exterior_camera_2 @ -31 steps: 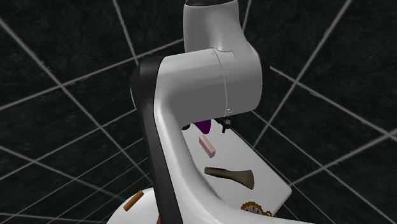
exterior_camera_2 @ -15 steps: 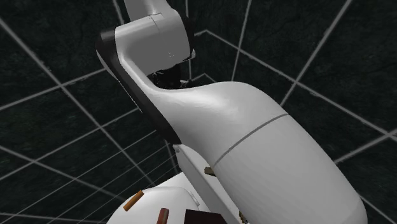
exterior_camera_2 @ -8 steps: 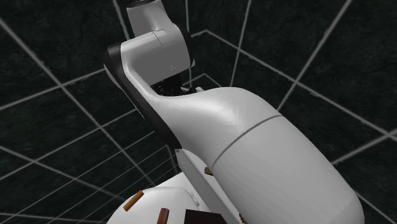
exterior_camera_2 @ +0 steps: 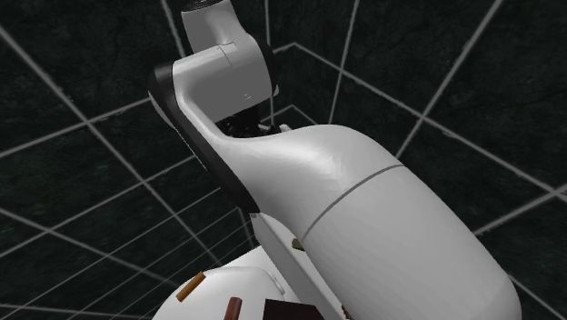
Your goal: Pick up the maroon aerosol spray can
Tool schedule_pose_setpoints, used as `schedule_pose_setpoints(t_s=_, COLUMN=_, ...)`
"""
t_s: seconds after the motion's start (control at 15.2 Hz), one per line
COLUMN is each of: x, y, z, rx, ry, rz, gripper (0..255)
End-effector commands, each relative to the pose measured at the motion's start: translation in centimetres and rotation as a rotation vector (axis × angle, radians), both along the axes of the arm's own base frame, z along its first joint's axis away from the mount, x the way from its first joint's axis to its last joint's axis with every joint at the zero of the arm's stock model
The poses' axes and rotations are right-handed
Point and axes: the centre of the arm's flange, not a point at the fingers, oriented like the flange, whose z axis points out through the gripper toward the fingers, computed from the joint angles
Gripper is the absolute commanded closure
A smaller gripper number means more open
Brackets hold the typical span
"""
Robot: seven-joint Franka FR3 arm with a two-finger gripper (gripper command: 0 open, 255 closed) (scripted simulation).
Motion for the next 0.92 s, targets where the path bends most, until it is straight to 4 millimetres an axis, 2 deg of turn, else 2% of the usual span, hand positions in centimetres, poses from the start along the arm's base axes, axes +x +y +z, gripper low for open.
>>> schedule_pose_setpoints(t_s=0.0, x=0.1, y=0.1, z=-0.1, rx=-0.001, ry=0.002, rz=0.0, gripper=255)
schedule_pose_setpoints(t_s=0.86, x=0.1, y=0.1, z=6.8, rx=-0.001, ry=0.002, rz=0.0, gripper=255)
